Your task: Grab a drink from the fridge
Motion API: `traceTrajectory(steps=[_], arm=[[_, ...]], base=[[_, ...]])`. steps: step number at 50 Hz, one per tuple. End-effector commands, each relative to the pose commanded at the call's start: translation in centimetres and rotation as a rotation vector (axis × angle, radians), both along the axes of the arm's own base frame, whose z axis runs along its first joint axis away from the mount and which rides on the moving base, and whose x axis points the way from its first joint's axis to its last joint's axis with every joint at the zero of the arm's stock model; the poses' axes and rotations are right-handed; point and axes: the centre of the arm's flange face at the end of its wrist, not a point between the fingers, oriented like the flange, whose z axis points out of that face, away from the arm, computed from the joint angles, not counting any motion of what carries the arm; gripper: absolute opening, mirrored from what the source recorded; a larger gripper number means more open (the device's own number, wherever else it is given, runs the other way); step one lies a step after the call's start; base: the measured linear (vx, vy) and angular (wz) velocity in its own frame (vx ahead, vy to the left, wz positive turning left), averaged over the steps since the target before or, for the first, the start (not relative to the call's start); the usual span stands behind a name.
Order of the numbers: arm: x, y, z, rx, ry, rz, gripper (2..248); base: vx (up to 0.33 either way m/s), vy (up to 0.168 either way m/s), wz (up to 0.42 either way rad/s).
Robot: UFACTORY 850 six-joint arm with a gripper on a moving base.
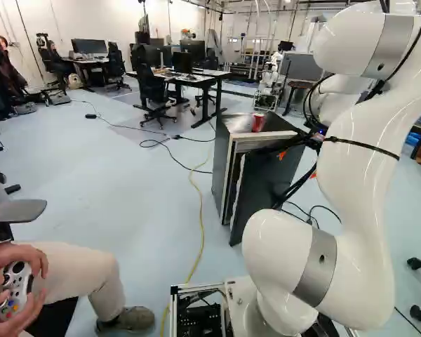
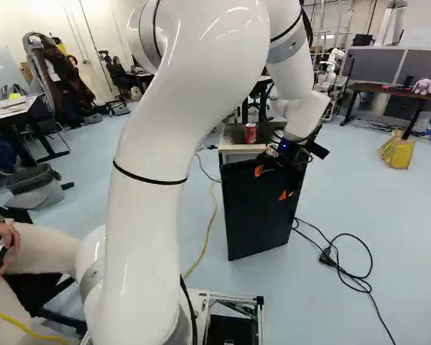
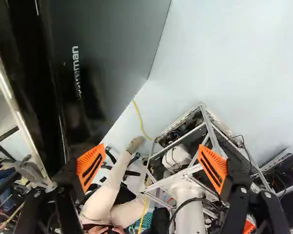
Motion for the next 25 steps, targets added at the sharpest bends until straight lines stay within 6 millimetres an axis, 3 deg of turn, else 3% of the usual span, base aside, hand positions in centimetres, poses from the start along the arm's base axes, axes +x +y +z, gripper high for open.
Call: traceTrajectory(steps=[25], arm=[[-2.6,0.7,-0.6,-0.162,-0.008,0.085,247]], base=[[0.000,0.000,0.000]])
